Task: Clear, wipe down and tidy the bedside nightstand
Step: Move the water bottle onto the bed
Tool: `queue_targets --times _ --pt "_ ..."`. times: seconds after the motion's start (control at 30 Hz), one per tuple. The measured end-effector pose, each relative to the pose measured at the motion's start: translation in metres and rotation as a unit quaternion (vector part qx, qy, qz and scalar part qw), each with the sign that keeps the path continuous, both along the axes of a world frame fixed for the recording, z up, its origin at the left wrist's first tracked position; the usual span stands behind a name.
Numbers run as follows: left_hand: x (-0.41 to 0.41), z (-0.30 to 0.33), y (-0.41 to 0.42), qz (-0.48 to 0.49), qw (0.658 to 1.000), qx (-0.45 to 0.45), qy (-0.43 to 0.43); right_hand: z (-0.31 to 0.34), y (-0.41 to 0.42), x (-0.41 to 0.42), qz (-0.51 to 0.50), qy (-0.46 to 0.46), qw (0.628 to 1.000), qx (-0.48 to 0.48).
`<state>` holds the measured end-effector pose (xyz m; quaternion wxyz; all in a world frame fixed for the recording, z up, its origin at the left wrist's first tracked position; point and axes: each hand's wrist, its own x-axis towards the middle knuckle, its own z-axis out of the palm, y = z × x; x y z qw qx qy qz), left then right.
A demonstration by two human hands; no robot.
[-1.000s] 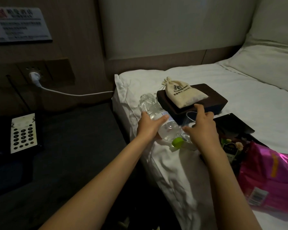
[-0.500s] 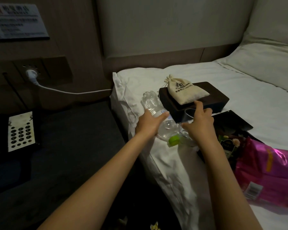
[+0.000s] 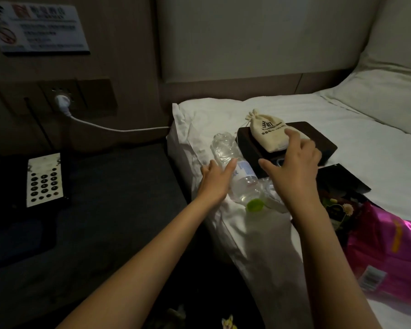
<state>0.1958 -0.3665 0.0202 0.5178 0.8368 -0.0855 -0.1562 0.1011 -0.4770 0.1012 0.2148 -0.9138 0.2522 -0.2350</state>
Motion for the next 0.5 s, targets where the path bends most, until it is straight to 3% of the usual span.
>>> queue_targets --times 0.13,0.27,0.37,0.5 --pt "0.008 -0.005 0.032 0.025 0.994 -0.098 0.033 0.001 0.04 0.015 0.06 -0.068 0.996 -0.02" --pt "0.013 -0.011 0.069 0.052 0.987 -0.141 0.065 -0.015 0.091 0.038 0.139 -0.062 0.988 -0.005" --pt "0.024 -0.013 0.108 0.105 0.981 -0.144 0.079 -0.039 0.131 0.061 0.204 -0.028 0.978 0.036" --pt "0.044 -0.026 0.19 0.196 0.975 -0.108 0.016 -0.073 0.186 0.104 0.299 0.046 0.938 0.169"
